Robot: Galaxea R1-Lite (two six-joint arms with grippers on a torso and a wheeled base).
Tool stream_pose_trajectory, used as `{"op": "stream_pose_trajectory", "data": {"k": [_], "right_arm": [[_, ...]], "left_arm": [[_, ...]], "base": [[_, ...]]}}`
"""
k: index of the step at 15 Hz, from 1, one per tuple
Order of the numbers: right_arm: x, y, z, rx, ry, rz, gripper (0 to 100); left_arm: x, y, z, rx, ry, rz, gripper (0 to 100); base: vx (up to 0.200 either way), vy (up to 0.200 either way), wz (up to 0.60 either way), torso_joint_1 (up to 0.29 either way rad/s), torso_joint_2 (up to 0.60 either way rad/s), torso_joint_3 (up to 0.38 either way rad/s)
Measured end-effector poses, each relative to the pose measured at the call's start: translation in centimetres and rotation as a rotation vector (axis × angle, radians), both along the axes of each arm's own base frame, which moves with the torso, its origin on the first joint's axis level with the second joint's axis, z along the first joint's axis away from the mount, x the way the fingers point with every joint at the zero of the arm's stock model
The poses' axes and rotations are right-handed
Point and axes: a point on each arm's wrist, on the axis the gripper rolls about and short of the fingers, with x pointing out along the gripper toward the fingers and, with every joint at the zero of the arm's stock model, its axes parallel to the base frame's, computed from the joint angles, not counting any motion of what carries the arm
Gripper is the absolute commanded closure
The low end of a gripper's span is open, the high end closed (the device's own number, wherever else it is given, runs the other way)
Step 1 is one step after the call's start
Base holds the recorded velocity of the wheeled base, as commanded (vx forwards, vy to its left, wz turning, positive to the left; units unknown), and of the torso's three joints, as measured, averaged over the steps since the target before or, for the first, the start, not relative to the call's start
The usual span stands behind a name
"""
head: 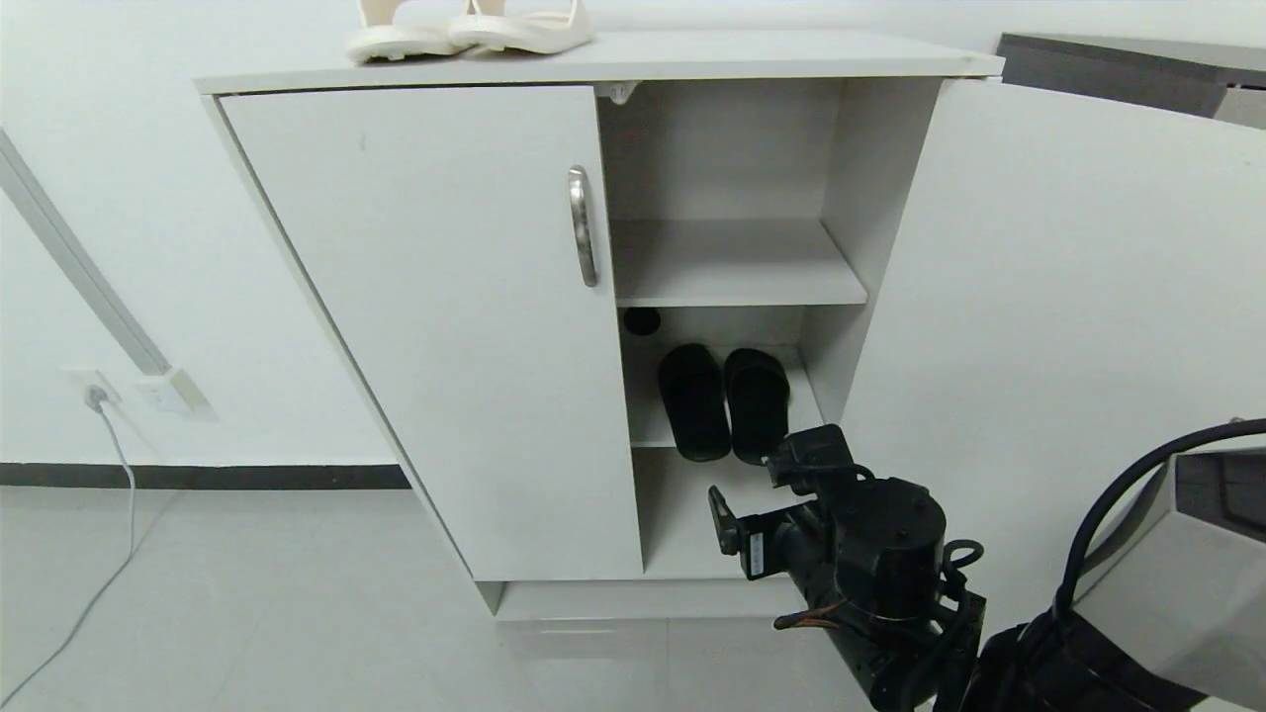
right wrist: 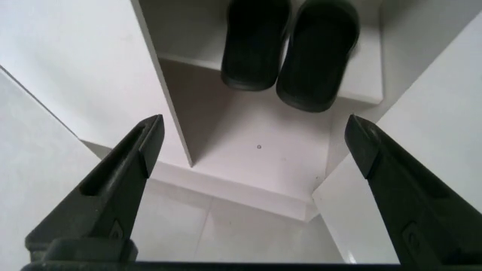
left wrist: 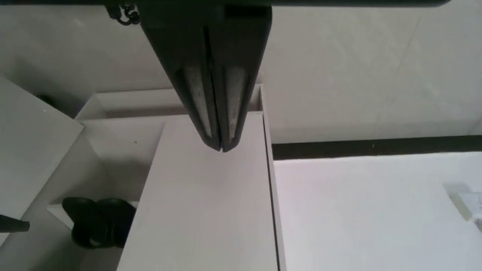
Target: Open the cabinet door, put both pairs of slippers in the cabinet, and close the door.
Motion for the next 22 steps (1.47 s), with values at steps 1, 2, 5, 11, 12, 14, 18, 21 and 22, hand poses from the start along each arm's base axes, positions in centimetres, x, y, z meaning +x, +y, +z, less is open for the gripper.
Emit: {"op": "stream_pose_trajectory", "data": {"k": [1, 2, 5, 11, 12, 14, 18, 21, 22], "right_arm": [[0.01, -0.01, 0.00, 0.001, -0.001, 0.000, 0], [0.01, -0.01, 0.00, 0.003, -0.002, 0.000, 0], [0.01, -0.02, -0.04, 0.001, -0.002, -0.001, 0], [-0.04, -0.26, -0.28, -0.002, 0.000, -0.002, 0], [0.00, -0.29, -0.33, -0.003, 0.001, -0.004, 0], [0.04, -0.29, -0.43, -0.005, 0.002, -0.005, 0], [-0.01, -0.34, -0.61, -0.009, 0.007, -0.004, 0], [-0.08, -0.41, -0.80, -0.016, 0.013, -0.002, 0], [-0.04, -0.49, -0.85, -0.018, 0.015, -0.004, 0]], "left_arm": [[0.00, 0.00, 0.00, 0.000, 0.000, 0.001, 100], [0.00, 0.00, 0.00, 0.000, 0.000, 0.000, 100], [0.00, 0.00, 0.00, 0.000, 0.000, 0.001, 100], [0.00, 0.00, 0.00, -0.002, 0.000, 0.002, 100], [0.00, 0.00, 0.00, -0.003, 0.000, 0.002, 100], [0.00, 0.01, 0.00, -0.003, 0.000, 0.002, 100], [0.00, 0.00, 0.00, -0.003, 0.000, 0.002, 100], [0.00, 0.01, 0.00, -0.003, 0.000, 0.002, 100], [0.00, 0.01, 0.00, -0.004, 0.000, 0.003, 100]], "base": [[0.000, 0.000, 0.00, 0.002, 0.00, 0.198], [0.000, 0.000, 0.00, 0.002, 0.00, 0.198], [0.000, 0.000, 0.00, 0.001, 0.00, 0.183], [0.000, 0.000, 0.00, 0.000, 0.00, 0.008], [0.000, 0.000, 0.00, 0.000, 0.00, 0.000], [0.000, 0.000, 0.00, 0.000, 0.00, 0.000], [0.000, 0.150, 0.00, 0.003, 0.00, -0.001], [0.000, 0.200, 0.00, 0.006, 0.00, 0.005], [0.000, 0.200, 0.00, 0.002, 0.00, 0.002]]}}
